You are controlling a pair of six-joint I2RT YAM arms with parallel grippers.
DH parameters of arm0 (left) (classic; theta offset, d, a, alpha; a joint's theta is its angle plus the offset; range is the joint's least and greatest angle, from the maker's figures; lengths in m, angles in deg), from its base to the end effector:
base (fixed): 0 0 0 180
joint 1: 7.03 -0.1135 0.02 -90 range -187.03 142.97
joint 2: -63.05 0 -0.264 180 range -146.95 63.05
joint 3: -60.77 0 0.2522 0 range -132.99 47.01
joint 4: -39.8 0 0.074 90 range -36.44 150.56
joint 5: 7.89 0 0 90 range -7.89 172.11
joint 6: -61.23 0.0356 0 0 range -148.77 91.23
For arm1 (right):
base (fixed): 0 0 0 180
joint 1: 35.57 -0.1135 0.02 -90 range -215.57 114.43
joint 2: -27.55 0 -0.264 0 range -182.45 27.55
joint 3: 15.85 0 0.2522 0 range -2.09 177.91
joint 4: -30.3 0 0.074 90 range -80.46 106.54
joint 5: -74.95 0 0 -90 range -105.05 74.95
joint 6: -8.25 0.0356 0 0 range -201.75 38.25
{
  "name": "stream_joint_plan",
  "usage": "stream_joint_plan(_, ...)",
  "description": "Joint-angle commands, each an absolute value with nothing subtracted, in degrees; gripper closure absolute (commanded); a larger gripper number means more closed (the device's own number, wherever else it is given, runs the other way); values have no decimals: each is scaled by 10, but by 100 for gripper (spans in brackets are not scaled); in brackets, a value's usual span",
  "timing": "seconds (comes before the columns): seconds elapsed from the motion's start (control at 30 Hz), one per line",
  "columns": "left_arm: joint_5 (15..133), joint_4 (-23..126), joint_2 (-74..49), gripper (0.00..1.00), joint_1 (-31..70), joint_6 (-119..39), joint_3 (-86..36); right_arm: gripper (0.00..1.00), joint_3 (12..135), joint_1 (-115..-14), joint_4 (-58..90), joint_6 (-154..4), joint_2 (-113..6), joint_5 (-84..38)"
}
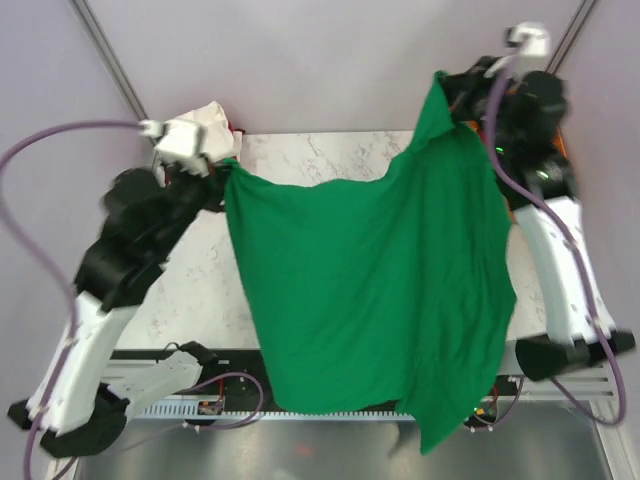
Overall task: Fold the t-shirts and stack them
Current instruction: Flatten the tshirt out
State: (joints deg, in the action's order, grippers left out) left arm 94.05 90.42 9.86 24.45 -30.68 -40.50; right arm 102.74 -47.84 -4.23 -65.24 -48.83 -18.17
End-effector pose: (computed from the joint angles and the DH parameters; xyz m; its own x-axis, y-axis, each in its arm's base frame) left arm 0.1224 -0.0663 0.5077 -0.0489 -0.0083 -0.9988 0.3332 0.9425 -0.0241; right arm 0.2470 0.0557 0.5542 0.0499 0.3013 -0.9522 -0.2911 0.9164 0.2747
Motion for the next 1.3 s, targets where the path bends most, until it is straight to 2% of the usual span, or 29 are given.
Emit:
stream_joint_plan(0.0,953,848,10,98,203,-276,-357,100,975,-480,26,-644,-574,-208)
stream_joint_plan(0.03,927,842,-37,98,141,-282,-350,100,969,-480,39,-640,-596,-210)
stream_joint_plan(0.13,927,841,-150,98,42,-282,-332,100,964,-480,75,-638,-701,-208)
stream_joint_plan(0.17,779,775,-180,98,39,-329,-334,100,981,-480,82,-640,-731,-204)
stream_joint_plan(0.23,780,752,-259,97,31,-309,-366,100,1017,-480,71,-641,-828,-192)
stream_joint_plan(0.27,786,757,-344,89,27,-301,-392,100,1068,-481,49,-638,-862,-176)
stream_joint_plan(0.3,792,765,-383,61,23,-301,-458,96,1102,-480,29,-634,-925,-154)
stream_joint_plan(0.33,784,776,-418,39,19,-302,-498,91,1136,-480,14,-630,-956,-130)
stream_joint_plan(0.37,794,822,-483,1,14,-303,-540,70,1200,-479,-12,-627,-981,-110)
stream_joint_plan(0.4,803,844,-505,0,14,-304,-625,20,1234,-478,-23,-627,-1025,-109)
stream_joint_plan(0.43,817,862,-521,0,13,-306,-656,5,1265,-478,-35,-629,-1041,-108)
stream_joint_plan(0.47,819,867,-527,0,13,-311,-677,2,1313,-478,-47,-630,-1052,-107)
stream_joint_plan(0.6,839,873,-498,0,12,-317,-726,2,1342,-478,-27,-651,-1047,-108)
stream_joint_plan(0.73,841,877,-432,0,14,-331,-689,2,1327,-479,-25,-654,-1012,-118)
stream_joint_plan(0.93,790,860,-329,11,32,-389,-478,2,1084,-479,-24,-627,-902,-72)
stream_joint_plan(1.03,730,801,-332,13,38,-433,-382,5,989,-477,-22,-623,-872,-45)
stream_joint_plan(1.13,704,776,-349,16,42,-462,-334,22,915,-472,-14,-616,-853,-52)
stream_joint_plan(1.17,704,776,-369,16,44,-462,-334,40,900,-471,-4,-615,-843,-69)
stream_joint_plan(1.2,704,776,-384,16,46,-462,-338,49,887,-470,0,-615,-839,-75)
stream_joint_plan(1.23,666,743,-396,22,50,-484,-342,60,863,-470,4,-613,-833,-82)
stream_joint_plan(1.27,672,727,-423,32,53,-495,-356,73,854,-470,11,-610,-821,-96)
